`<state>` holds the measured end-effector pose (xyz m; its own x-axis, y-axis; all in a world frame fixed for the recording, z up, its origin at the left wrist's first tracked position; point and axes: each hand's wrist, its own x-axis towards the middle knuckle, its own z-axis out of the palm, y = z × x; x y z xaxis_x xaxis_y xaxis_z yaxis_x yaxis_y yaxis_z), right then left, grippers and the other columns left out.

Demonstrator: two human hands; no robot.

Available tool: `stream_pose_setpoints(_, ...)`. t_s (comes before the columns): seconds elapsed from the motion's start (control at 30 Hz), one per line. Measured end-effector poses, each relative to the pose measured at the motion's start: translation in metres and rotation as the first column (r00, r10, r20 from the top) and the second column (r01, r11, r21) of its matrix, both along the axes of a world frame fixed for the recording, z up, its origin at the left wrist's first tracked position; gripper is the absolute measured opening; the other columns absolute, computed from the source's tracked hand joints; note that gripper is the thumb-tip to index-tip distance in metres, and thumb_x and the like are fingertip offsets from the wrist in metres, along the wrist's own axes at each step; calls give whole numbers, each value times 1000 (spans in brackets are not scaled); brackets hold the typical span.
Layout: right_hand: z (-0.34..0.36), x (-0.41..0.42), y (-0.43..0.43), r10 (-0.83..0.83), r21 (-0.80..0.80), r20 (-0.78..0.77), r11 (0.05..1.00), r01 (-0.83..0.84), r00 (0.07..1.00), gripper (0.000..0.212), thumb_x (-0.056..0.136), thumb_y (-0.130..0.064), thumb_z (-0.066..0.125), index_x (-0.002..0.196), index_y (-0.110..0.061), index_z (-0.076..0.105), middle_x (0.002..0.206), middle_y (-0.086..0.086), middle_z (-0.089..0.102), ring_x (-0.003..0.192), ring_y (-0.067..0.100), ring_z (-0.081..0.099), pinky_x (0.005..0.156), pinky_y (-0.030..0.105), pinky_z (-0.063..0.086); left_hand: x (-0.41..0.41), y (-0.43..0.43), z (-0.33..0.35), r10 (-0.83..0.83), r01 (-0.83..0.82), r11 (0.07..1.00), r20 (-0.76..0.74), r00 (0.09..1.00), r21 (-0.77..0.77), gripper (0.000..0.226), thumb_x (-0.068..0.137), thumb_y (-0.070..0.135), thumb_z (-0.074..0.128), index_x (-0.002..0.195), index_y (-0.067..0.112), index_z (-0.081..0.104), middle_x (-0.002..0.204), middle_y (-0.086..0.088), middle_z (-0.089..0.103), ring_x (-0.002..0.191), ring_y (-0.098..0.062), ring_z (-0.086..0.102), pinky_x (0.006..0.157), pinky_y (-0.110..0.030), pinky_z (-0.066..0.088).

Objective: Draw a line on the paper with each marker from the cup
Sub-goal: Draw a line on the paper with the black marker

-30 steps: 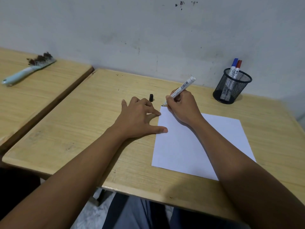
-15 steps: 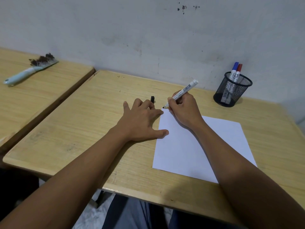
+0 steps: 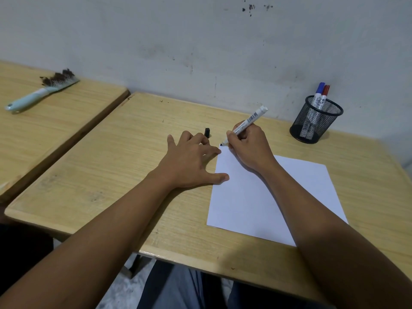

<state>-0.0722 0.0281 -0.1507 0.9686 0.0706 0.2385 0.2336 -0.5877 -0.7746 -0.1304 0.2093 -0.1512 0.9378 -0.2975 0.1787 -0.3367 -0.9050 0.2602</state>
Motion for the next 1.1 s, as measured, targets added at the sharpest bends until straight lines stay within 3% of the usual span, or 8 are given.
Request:
stream_pose_setpoints(0.1,0,0,-1,12,0,0,1000,-12,1000,26,93,-27,60,79,-6,65,74,11,71,73,25,70,66,37,56,0,0,0,3,-4,1000,-1,1000,-16,83,58,89,46,127,43,58,125,10,49,118,-17,35,102,-65,27)
stream_pose_setpoints(0.4,0,-2,-2,53,4,3,999,-53,999,28,92,-25,61,77,-2,65,74,17,70,73,28,69,71,45,56,0,0,-1,10,-10,999,1,1000,-37,82,56,89,48,124,44,60,124,11,50,117,-16,36,103,-64,27)
stream_pose_setpoints(0.63,2,-4,-1,53,-1,-7,999,-53,999,22,94,-23,63,80,-6,65,74,10,70,71,21,69,65,33,55,0,2,-1,2,-2,1000,11,1000,-15,84,58,89,46,127,43,59,126,10,51,119,-17,36,104,-64,26)
stream_pose_setpoints(0.7,5,-4,-1,46,105,-63,994,-40,997,20,95,-19,62,78,-7,63,68,7,66,59,16,63,57,27,51,0,2,-1,2,-2,1000,9,1000,-22,82,57,89,49,124,42,59,124,11,51,117,-16,37,104,-64,26)
stream_pose_setpoints(0.73,7,-3,-2,47,253,-121,967,-15,991,19,95,-15,61,78,-6,62,65,7,64,53,15,58,52,29,48,1,2,-1,6,-6,999,9,1000,-35,80,56,88,52,121,41,59,121,13,52,115,-14,37,104,-62,27)
stream_pose_setpoints(0.83,23,0,-9,82,607,-244,790,87,966,19,96,-12,60,79,-4,65,66,14,61,51,19,51,49,32,39,1,1,0,58,-61,987,-23,998,-149,83,48,86,63,114,37,48,107,21,55,104,-7,42,101,-50,30)
stream_pose_setpoints(0.97,48,3,-18,74,660,-159,749,50,985,20,96,-15,60,80,-4,65,67,12,63,52,20,53,47,26,43,19,-8,11,219,-261,847,-143,965,-462,80,59,83,63,119,35,40,85,16,65,93,-2,57,94,-40,29)
stream_pose_setpoints(1.1,58,-4,-22,50,634,-117,773,35,992,20,97,-16,59,88,1,65,66,12,63,49,18,53,46,26,43,48,-8,22,312,-365,884,-214,926,-293,45,82,60,57,118,34,56,88,14,69,101,-16,61,86,-43,26)
